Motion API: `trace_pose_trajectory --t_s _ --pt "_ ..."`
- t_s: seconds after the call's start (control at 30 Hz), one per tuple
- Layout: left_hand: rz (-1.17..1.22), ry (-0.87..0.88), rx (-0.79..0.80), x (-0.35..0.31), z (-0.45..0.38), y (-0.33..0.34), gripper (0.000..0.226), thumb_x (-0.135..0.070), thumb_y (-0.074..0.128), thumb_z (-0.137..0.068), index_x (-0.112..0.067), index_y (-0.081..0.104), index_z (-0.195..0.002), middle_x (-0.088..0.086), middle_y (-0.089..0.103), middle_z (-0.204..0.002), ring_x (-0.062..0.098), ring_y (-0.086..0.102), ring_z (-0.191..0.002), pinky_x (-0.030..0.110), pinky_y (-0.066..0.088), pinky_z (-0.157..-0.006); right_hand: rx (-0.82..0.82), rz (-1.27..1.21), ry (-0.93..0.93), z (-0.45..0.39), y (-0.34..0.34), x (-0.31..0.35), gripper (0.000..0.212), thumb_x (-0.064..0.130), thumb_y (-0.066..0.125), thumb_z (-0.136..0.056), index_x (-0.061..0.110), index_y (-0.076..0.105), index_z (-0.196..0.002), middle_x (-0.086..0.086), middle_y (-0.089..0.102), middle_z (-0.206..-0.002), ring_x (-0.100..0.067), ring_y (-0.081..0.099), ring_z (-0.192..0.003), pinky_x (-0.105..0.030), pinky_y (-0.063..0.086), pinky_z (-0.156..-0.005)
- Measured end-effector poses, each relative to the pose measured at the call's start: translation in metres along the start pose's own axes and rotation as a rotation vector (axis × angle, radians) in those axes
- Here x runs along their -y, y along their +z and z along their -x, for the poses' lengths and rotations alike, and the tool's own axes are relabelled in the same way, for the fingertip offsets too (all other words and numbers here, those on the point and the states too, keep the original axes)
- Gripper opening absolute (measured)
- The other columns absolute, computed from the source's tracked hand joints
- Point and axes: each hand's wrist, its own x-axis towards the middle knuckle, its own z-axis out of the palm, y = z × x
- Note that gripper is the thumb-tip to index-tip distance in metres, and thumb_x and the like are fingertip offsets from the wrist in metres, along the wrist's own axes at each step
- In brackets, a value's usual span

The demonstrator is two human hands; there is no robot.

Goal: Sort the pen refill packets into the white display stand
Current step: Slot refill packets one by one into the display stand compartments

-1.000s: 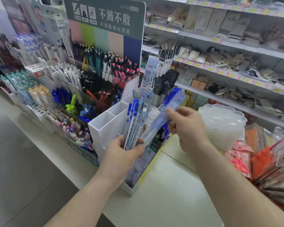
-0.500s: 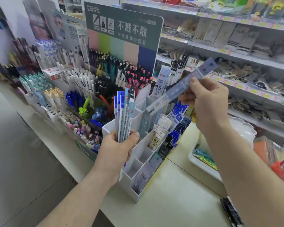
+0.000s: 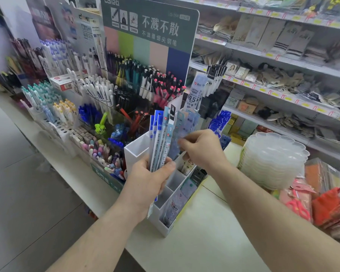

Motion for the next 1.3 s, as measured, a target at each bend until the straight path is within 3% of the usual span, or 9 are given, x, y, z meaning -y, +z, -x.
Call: trace_pose_trajectory --t_s 0.17,0.3,0.43,0.57,0.7,0.8,0.97,1.23,1.3 --pt "0.045 -0.077 0.087 -0.001 0.002 0.003 0.006 -0.014 0.064 -0.093 -0.01 0.06 -0.093 -0.001 0.045 -0.058 0.012 0.035 -0.047 0.02 0.032 -0.042 0.0 0.155 -0.01 0.003 -0.004 -0.003 0.015 0.029 0.076 -0.085 0.014 0.078 -0.085 0.005 0.072 -0.074 -0.01 0.067 -0.068 -0.037 0.06 -0.074" --pt "0.146 -0.195 0.241 0.0 0.005 0.005 0.036 -0.022 0.065 -0.073 -0.005 0.058 -0.104 0.0 0.047 -0.062 0.012 0.038 -0.046 0.021 0.032 -0.043 -0.214 -0.18 -0.05 0.028 -0.024 -0.001 0.011 0.026 0.073 -0.085 0.022 0.074 -0.075 0.012 0.066 -0.061 -0.004 0.056 -0.052 -0.031 0.049 -0.056" --pt "0.177 -0.261 0.317 0.002 0.009 0.017 0.029 -0.019 0.051 -0.075 -0.005 0.063 -0.098 0.003 0.051 -0.063 0.014 0.041 -0.048 0.024 0.035 -0.044 0.029 -0.37 0.083 0.056 -0.027 0.0 0.028 0.038 0.079 -0.079 0.014 0.072 -0.091 -0.003 0.065 -0.068 -0.008 0.049 -0.05 -0.031 0.039 -0.052" --pt "0.128 -0.234 0.316 0.003 0.011 0.029 0.019 -0.005 0.04 -0.096 -0.002 0.058 -0.096 0.012 0.055 -0.068 0.019 0.048 -0.049 0.026 0.04 -0.044 0.073 -0.454 0.123 0.065 -0.028 -0.011 0.018 0.022 0.077 -0.085 0.006 0.072 -0.093 -0.004 0.062 -0.067 -0.008 0.046 -0.049 -0.024 0.035 -0.047" --pt "0.107 -0.203 0.379 0.004 0.014 0.034 0.024 -0.005 0.043 -0.101 -0.005 0.063 -0.114 0.021 0.072 -0.094 0.027 0.068 -0.077 0.036 0.06 -0.067 0.113 -0.623 0.186 0.072 -0.041 -0.022 0.015 0.01 0.059 -0.098 0.009 0.073 -0.093 -0.002 0.062 -0.064 -0.013 0.043 -0.05 -0.024 0.035 -0.048" --pt "0.097 -0.224 0.358 0.007 0.014 0.039 0.024 -0.006 0.047 -0.1 -0.01 0.065 -0.115 0.018 0.074 -0.105 0.029 0.071 -0.09 0.044 0.059 -0.081 0.021 -0.68 0.245 0.074 -0.046 -0.03 0.022 0.004 0.053 -0.099 0.01 0.072 -0.089 -0.008 0.065 -0.07 -0.013 0.044 -0.052 -0.024 0.033 -0.049" --pt "0.061 -0.224 0.309 0.01 0.017 0.047 0.021 0.001 0.055 -0.096 -0.012 0.068 -0.105 0.011 0.077 -0.099 0.026 0.074 -0.088 0.041 0.062 -0.074 -0.195 -0.727 0.255 0.073 -0.054 -0.039 0.017 0.006 0.052 -0.101 0.007 0.067 -0.093 0.001 0.062 -0.058 -0.007 0.038 -0.041 -0.018 0.03 -0.039" --pt "0.0 -0.146 0.265 0.016 0.016 0.054 0.025 0.002 0.056 -0.095 -0.017 0.067 -0.106 0.004 0.078 -0.093 0.022 0.073 -0.085 0.041 0.059 -0.079 -0.186 -0.813 0.322 0.078 -0.055 -0.049 0.02 0.014 0.049 -0.104 0.01 0.058 -0.087 -0.004 0.053 -0.061 -0.013 0.033 -0.047 -0.023 0.025 -0.045" --pt "-0.025 -0.166 0.251 0.018 0.015 0.055 0.02 0.002 0.052 -0.097 -0.012 0.063 -0.106 0.005 0.075 -0.078 0.021 0.062 -0.06 0.032 0.053 -0.059 -0.202 -0.842 0.336 0.078 -0.054 -0.051 0.024 0.015 0.046 -0.105 0.012 0.056 -0.083 -0.002 0.052 -0.059 -0.014 0.041 -0.05 -0.026 0.031 -0.05"
